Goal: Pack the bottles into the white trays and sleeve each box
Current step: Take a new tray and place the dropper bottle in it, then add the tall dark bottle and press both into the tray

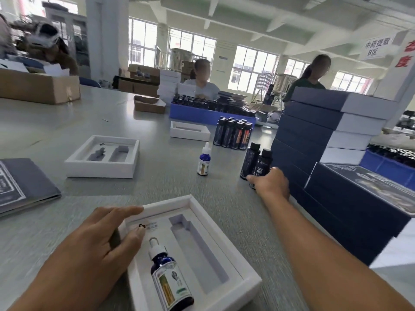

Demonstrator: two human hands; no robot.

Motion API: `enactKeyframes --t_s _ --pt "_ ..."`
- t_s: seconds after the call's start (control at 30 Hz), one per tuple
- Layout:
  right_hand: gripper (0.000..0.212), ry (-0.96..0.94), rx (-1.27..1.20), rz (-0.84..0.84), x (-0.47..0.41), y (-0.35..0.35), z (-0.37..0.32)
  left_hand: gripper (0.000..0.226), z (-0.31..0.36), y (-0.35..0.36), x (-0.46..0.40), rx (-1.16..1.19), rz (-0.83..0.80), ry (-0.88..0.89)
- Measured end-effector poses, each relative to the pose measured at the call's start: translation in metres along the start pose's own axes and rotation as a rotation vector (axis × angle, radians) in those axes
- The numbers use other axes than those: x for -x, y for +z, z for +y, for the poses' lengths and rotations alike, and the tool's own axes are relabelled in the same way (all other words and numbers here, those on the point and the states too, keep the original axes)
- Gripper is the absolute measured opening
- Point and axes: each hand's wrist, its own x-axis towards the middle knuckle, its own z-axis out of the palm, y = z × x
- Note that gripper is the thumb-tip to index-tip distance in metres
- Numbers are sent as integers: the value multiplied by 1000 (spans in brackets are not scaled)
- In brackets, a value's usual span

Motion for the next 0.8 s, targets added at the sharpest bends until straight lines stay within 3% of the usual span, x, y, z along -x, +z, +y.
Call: enactKeyframes --t_s 0.1,0.23,0.43,0.53,0.63,0.8 --pt "35 -72 -112 -122 14 -18 7 27 2 -1 2 -44 -25 -11" --pt "25 -227 -240 -334 62 -62 8 39 4 -1 5 -96 -28 -14" --pt "16 -578 -131 -568 165 -125 -17 41 8 -2 8 -115 -37 10" --pt "26 -661 -28 -586 198 -130 -28 42 10 -4 10 -116 -39 6" --pt "71 -655 99 -542 215 -122 -33 44 13 -5 12 -110 -42 9" --pt "48 -863 396 -333 226 -107 -33 45 13 -6 11 -133 -31 31"
